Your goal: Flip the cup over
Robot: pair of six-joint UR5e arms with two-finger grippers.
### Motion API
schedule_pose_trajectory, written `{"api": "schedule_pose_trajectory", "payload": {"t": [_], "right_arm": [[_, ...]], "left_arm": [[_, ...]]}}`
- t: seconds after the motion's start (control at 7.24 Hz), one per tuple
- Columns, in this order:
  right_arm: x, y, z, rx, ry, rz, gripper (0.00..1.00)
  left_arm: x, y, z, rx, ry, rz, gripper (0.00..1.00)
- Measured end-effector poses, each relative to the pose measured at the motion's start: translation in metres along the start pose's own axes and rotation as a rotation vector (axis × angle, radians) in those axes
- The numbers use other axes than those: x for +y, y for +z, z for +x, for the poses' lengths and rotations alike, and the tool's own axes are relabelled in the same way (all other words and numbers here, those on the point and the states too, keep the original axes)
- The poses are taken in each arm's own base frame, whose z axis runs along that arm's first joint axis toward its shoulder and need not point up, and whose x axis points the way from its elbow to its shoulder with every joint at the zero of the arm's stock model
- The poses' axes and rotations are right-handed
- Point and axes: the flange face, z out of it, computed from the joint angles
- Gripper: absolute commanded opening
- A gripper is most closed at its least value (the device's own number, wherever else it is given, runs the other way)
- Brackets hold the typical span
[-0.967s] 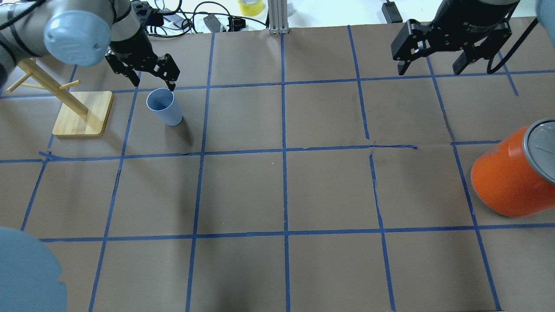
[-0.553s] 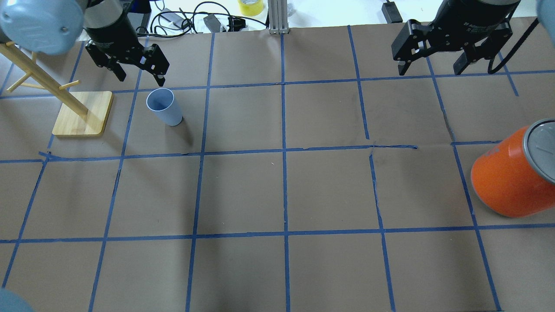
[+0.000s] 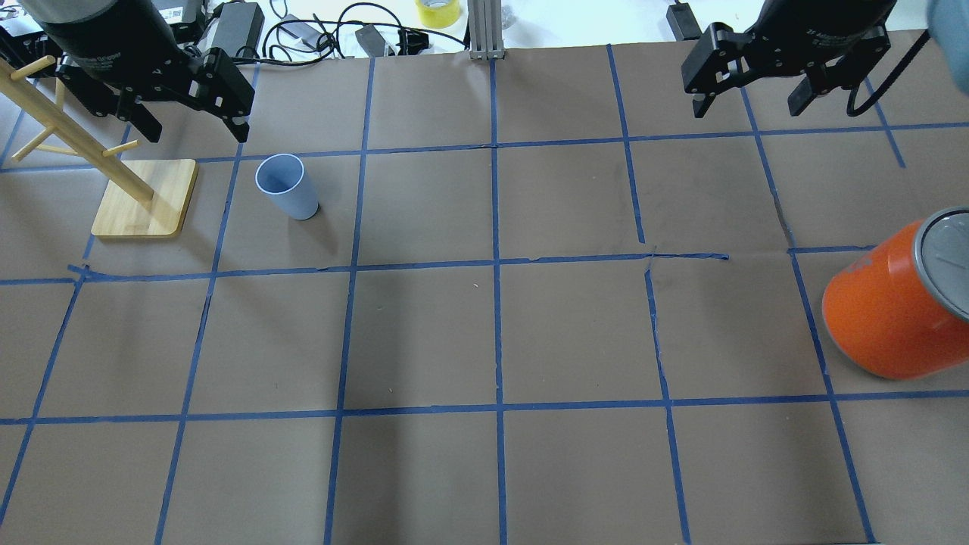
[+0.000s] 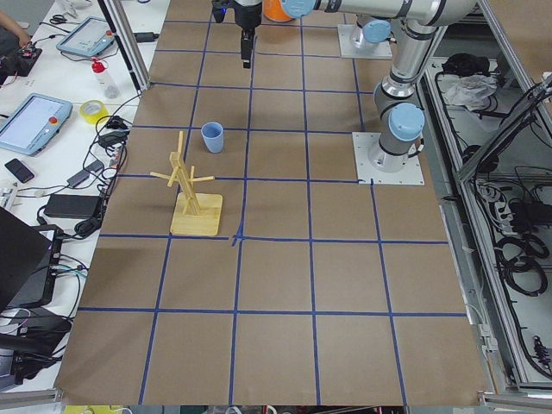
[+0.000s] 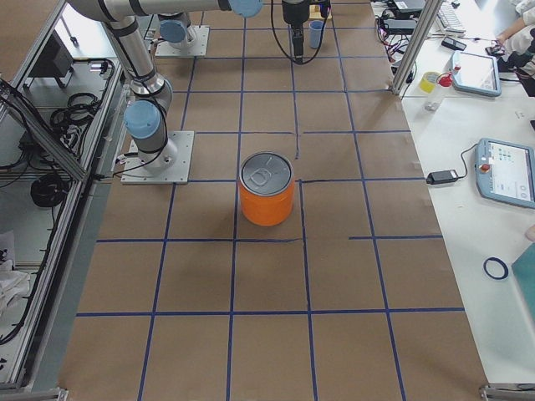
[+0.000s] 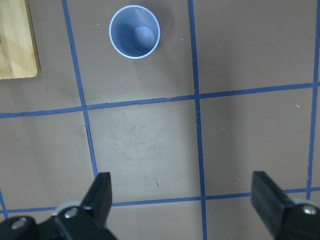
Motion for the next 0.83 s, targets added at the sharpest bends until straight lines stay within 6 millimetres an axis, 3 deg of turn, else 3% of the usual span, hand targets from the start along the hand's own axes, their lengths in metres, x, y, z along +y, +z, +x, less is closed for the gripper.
{"api": "schedule_pose_trajectory", "payload": {"t": [0.41, 0.83], "right_arm": [[0.0, 0.0, 0.0, -0.002, -0.001, 0.0, 1.0], [0.001, 0.0, 0.0, -0.002, -0.002, -0.001, 1.0]], "left_arm": [[0.019, 0.002, 0.003, -0.003, -0.002, -0.007, 1.0], [0.021, 0.003, 0.002, -0.007, 0.006, -0.008, 1.0]]}}
